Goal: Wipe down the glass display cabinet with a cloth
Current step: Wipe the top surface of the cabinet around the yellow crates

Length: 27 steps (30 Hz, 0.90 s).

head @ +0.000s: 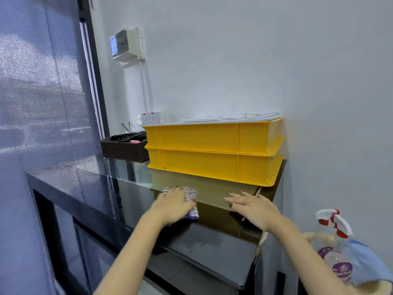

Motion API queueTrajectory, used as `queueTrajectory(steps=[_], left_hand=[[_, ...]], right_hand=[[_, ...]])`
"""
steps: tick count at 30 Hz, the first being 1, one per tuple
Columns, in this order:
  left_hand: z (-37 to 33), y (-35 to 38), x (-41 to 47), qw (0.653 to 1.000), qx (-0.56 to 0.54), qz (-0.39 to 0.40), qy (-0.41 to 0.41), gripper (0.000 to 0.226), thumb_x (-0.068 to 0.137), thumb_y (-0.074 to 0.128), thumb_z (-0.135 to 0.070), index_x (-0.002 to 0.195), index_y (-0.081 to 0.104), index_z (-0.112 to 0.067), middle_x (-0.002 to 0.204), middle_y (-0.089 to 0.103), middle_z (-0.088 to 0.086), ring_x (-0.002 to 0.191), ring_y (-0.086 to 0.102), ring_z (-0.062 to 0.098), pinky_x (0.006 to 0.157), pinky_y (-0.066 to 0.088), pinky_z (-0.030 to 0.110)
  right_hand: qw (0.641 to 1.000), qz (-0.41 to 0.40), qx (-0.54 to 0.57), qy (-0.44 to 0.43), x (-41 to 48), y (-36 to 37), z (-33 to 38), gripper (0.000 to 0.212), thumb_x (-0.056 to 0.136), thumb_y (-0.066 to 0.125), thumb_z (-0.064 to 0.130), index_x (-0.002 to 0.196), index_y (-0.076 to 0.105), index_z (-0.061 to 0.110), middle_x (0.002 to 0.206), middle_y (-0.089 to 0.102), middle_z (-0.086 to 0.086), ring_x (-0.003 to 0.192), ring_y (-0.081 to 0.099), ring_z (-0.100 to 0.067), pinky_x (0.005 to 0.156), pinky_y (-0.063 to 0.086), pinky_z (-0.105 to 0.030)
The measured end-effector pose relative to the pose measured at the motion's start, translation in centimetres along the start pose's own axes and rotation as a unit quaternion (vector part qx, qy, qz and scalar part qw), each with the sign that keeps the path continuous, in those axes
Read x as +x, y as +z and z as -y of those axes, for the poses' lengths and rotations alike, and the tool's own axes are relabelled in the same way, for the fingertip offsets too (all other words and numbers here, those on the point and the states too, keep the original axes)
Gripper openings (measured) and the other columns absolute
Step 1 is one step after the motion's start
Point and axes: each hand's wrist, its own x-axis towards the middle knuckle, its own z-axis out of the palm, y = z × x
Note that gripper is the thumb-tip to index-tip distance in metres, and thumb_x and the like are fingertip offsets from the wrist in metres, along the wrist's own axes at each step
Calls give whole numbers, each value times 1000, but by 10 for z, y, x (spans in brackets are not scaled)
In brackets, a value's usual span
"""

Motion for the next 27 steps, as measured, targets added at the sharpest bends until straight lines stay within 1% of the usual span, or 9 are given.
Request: queueTrajectory(steps=[3,5,9,13,16,19,21,23,27], left_hand=[[-38,8,-37,992,30,-6,122,53,100,23,-38,148,21,-14,155,22,5,140,21,17,113,14,32],[-32,11,-56,987,55,6,152,51,103,14,-33,151,8,-17,159,7,-1,144,6,11,114,3,27],[20,1,-49,997,18,15,75,51,103,18,-38,151,8,-27,158,3,-10,144,-1,7,114,2,26],[79,-8,-4,997,37,18,-66,51,101,20,-43,150,12,-32,159,4,-8,145,-5,26,115,2,49],[90,-4,23,990,46,19,-134,50,99,17,-49,148,13,-40,158,1,-11,144,-9,33,112,-5,58],[51,-1,37,992,56,29,-107,50,100,17,-43,149,14,-33,158,5,-10,144,3,33,112,3,55],[5,2,36,996,62,37,-58,51,100,18,-38,150,13,-26,158,9,-5,142,9,34,112,8,52],[-44,9,25,996,75,51,1,52,101,18,-36,151,9,-24,159,7,-2,143,6,36,113,6,51],[-87,21,-13,994,44,56,88,55,98,19,-48,150,4,-34,159,2,-8,145,-5,26,115,-3,42]], right_hand=[[1000,-5,3,5,-1,-1,1,43,103,21,32,145,28,42,156,14,16,146,8,-12,117,4,-43],[1000,-13,11,12,-2,-1,2,43,103,23,33,144,30,42,156,16,16,145,9,-11,116,5,-41],[1000,-24,6,4,-6,-1,3,42,103,23,36,143,33,40,155,20,16,145,12,-11,117,7,-39],[996,-81,-18,-35,-7,-8,1,46,99,34,42,144,33,35,155,22,11,144,16,-12,116,14,-35],[948,-190,-222,-128,4,-35,-10,51,95,45,40,144,34,30,155,25,4,144,18,-19,115,20,-41],[871,-291,-343,-196,32,-81,-25,50,83,66,34,130,57,18,140,51,-6,132,44,-30,101,41,-50],[850,-281,-394,-208,53,-103,-39,48,87,62,35,131,56,16,140,50,-7,133,42,-31,103,38,-52],[829,-252,-446,-225,74,-111,-57,48,92,52,38,136,50,18,145,44,-3,138,32,-28,110,27,-53],[810,-260,-460,-252,91,-111,-75,46,81,65,39,122,64,18,134,56,-1,133,42,-27,106,31,-54]])
